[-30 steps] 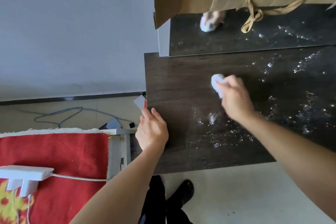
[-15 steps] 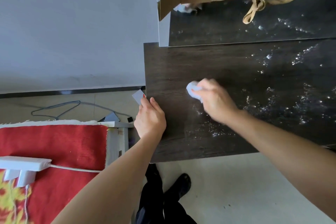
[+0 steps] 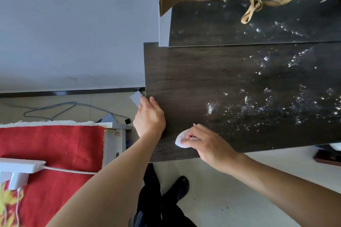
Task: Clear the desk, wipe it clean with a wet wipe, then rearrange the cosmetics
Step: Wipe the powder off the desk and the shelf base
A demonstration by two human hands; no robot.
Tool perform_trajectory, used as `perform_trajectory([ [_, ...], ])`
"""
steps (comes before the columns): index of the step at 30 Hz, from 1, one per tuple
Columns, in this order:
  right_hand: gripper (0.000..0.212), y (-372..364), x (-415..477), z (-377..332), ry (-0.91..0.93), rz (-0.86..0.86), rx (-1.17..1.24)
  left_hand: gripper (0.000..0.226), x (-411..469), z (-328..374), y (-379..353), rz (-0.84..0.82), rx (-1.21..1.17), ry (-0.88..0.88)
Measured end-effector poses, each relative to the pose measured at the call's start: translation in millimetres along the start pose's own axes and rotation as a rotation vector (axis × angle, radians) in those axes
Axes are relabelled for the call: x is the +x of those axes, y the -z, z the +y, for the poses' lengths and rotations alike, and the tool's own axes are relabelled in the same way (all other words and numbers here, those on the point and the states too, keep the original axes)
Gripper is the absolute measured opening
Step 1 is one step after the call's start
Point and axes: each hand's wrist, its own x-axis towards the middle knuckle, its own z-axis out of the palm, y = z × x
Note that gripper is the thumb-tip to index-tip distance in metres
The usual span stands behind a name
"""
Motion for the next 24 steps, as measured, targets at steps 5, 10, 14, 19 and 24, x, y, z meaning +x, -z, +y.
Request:
perform_trajectory([
  [5, 0.002, 40.4, 56.1, 68.4, -0.266, 0.175, -0.054, 0.033, 0.1, 0.3, 0.0, -0.009, 0.002, -0.007],
  [10, 0.029, 53.3, 56.8, 99.0, -0.421, 0.341, -0.136, 0.032, -0.9, 0.8, 1.1, -0.01, 0.007, -0.002],
  [14, 0.041, 30.1, -6.3, 48.0, -0.204, 0.116, -0.07, 0.034, -0.9, 1.1, 1.4, -0.021, 0.008, 0.004],
  [19, 0.033, 56.5, 29.8, 101.3, -0.438, 0.341, -0.136, 0.031, 0.2, 1.2, 0.7, -0.01, 0.004, -0.008],
  [24, 0.035, 16.8, 3.6, 45.3, -0.271, 0.218, -0.039, 0.033, 1.3, -1.2, -2.3, -0.005, 0.008, -0.009],
])
